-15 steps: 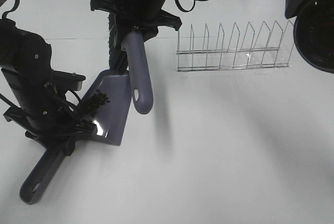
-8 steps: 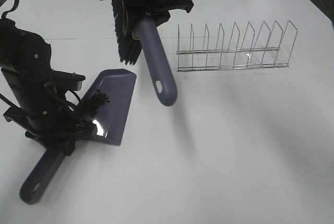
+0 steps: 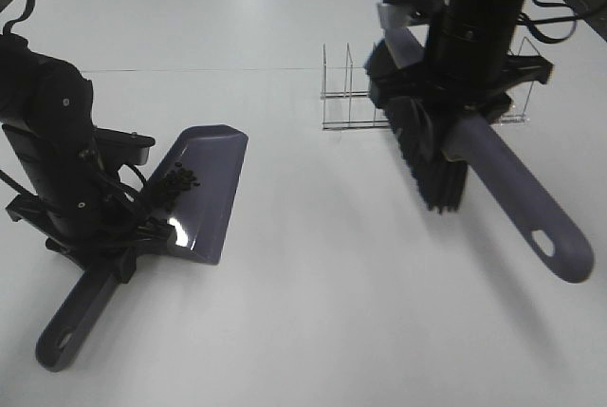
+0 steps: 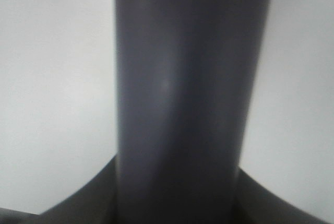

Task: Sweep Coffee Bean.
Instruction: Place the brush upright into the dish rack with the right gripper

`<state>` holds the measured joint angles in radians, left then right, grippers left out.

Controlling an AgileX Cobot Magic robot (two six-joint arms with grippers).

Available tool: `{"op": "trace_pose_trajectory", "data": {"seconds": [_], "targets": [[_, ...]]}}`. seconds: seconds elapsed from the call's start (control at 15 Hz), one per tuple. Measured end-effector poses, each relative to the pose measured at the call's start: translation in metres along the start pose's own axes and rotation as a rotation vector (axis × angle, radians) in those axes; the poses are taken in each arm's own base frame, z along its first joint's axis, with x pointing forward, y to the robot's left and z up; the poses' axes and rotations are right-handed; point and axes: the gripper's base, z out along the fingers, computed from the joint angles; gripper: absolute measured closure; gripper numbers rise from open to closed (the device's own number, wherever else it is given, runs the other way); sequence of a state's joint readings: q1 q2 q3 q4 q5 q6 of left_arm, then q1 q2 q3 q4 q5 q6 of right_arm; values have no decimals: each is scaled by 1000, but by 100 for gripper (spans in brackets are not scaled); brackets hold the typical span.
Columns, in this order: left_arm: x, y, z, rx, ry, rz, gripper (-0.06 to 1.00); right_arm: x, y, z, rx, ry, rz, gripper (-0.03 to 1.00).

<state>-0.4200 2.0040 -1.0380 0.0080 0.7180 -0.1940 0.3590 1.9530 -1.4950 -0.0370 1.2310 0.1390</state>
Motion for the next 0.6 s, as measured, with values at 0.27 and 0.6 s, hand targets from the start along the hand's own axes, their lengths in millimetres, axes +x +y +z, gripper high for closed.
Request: {"op": "trace_pose_trajectory", "data": {"seconds": [0.27, 0.6], "targets": [[0, 0, 0, 0, 0, 0, 62, 19, -69, 32, 55, 132, 119, 67], [0, 0, 0, 0, 0, 0, 62, 27, -120, 41, 49, 163, 174, 67]]}}
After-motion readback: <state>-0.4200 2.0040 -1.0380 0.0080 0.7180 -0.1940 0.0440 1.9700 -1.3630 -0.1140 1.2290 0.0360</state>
